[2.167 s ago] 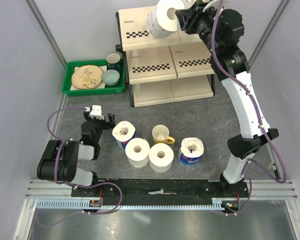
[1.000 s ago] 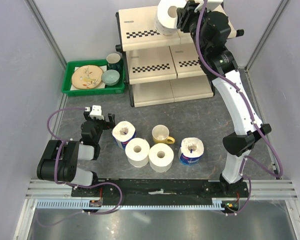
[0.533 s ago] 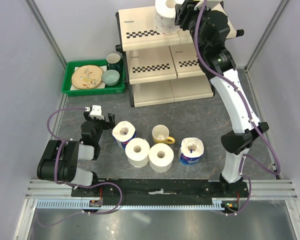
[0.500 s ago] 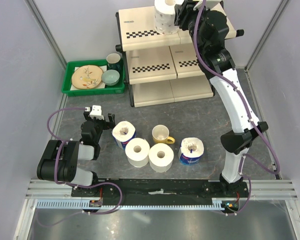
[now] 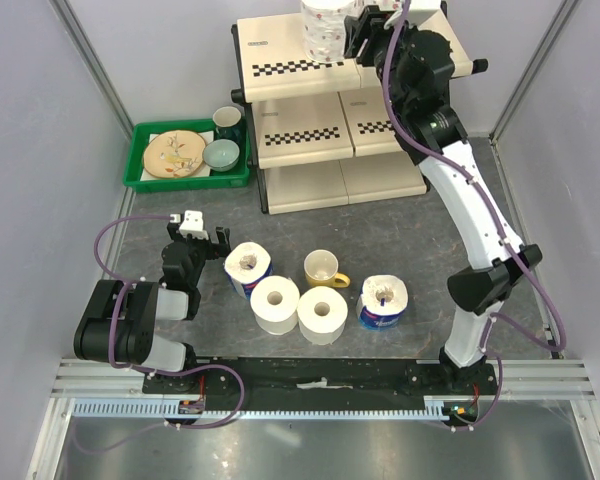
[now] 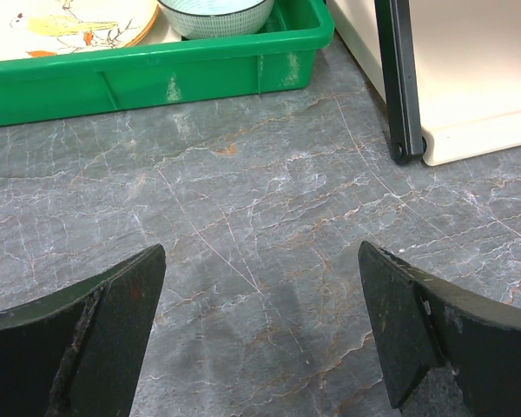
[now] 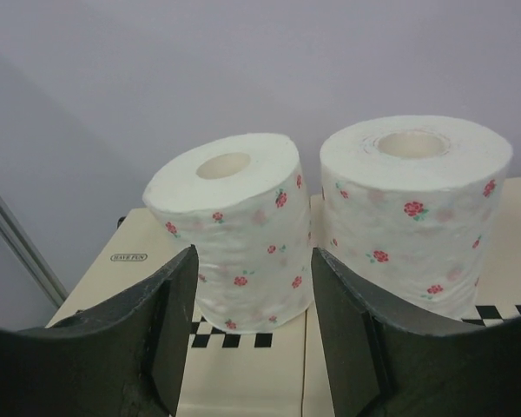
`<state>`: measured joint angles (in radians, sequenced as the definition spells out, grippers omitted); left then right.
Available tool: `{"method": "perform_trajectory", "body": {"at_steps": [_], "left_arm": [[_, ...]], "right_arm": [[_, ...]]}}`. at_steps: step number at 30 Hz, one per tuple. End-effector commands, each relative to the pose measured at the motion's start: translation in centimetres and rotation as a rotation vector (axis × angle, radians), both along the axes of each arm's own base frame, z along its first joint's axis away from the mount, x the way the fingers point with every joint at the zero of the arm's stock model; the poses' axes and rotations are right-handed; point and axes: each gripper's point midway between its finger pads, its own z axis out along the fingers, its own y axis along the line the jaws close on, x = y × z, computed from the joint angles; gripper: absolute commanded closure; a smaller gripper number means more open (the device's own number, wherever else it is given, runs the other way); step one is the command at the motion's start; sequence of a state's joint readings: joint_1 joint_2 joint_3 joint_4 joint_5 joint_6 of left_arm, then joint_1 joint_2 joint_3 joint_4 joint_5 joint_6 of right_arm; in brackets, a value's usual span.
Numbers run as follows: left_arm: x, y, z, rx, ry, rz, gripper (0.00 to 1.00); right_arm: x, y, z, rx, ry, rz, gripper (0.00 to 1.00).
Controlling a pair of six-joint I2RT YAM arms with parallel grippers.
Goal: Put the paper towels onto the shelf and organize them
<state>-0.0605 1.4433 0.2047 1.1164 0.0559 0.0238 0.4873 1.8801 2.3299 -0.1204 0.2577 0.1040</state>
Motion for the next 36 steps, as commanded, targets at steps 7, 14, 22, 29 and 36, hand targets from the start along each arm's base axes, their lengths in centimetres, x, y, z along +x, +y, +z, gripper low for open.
{"method": "perform_trajectory", "body": {"at_steps": [7,14,22,29,36], "left_arm": [[0.5,-0.1,1.6,0.018,-0.057,-0.013,0.01],[0.5,-0.1,1.5,0.018,-0.056,-0.013,0.00],[0.5,-0.1,1.5,0.018,-0.056,-0.013,0.00],[0.5,-0.1,1.5,0.017,-0.056,-0.015,0.00],[0.5,-0.1,1.6,0.017,-0.059,-0.013,0.00]], "right_arm": [[-10.8,-5.9,4.8,0.123,-0.156,-0.007,0.30],[-14.1,-6.7,-6.4,0.074,0.181,0.040,0.25],[-18.8,-2.5,-24.7,-0.009,0.611,0.276,0.24],[-22.3,-5.4,-32.2,-0.018,0.791,0.129,0.22],[-25.4,-9.6,-36.8,-0.078,0.971,-0.046,0.23]]}}
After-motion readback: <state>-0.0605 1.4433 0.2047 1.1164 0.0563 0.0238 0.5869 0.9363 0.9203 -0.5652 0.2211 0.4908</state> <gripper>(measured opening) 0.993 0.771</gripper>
